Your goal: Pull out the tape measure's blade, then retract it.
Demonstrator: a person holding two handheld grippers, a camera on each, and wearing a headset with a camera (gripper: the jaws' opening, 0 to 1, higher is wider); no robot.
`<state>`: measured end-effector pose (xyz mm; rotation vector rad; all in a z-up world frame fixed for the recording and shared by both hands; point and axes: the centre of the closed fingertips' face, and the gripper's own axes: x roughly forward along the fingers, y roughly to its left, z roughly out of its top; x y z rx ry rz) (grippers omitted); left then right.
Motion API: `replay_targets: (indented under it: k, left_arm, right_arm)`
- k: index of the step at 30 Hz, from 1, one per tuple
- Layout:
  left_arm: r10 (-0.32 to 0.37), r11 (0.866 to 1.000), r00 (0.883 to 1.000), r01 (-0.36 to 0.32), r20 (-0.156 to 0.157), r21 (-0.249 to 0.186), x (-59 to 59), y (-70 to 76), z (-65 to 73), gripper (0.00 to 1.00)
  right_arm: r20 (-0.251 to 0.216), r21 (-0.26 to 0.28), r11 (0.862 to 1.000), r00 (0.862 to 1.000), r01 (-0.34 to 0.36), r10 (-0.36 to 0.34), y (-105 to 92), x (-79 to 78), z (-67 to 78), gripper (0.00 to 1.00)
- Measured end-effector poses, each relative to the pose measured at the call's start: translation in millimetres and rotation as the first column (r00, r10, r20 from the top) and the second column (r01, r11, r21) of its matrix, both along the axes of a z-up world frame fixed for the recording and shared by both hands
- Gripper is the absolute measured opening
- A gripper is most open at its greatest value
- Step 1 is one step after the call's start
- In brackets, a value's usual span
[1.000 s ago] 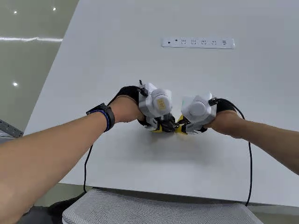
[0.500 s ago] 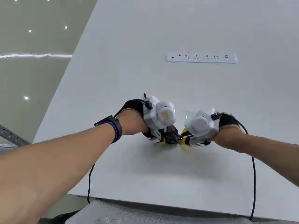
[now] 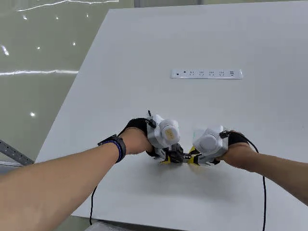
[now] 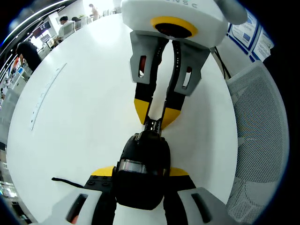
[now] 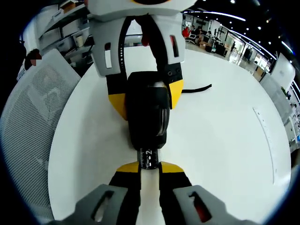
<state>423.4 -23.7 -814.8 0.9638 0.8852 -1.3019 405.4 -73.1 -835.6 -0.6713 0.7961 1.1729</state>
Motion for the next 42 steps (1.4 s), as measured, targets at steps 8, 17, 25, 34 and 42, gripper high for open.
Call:
replay_targets:
  k: [8, 17, 25, 34, 42]
  left_arm:
    - [0.003, 1.000, 1.000, -0.003, 0.001, 0.006, -0.1, -0.7, -0.1, 0.36]
    - [-0.001, 1.000, 1.000, 0.001, 0.005, 0.017, -0.9, -0.9, -0.2, 0.36]
    - [-0.001, 1.000, 1.000, 0.001, 0.001, 0.025, -0.9, -0.5, -0.8, 0.36]
    - [0.012, 0.999, 1.000, -0.012, 0.001, 0.029, -1.2, 0.0, -1.0, 0.36]
    - [0.010, 0.999, 1.000, -0.010, 0.000, 0.035, -1.2, 0.2, -1.1, 0.36]
  right_arm:
    - [-0.002, 0.003, 1.000, 1.000, 0.008, -0.008, -6.9, -0.5, -0.4, 0.13]
    - [0.000, 0.006, 1.000, 1.000, 0.014, -0.014, -13.7, -2.8, -1.2, 0.13]
    - [0.001, 0.010, 1.000, 1.000, 0.019, -0.019, -20.3, -3.7, -0.7, 0.13]
    - [0.005, 0.002, 1.000, 1.000, 0.026, -0.026, -35.8, -7.2, 1.7, 0.13]
    - [0.005, -0.003, 1.000, 1.000, 0.031, -0.031, -45.5, -10.2, 2.9, 0.13]
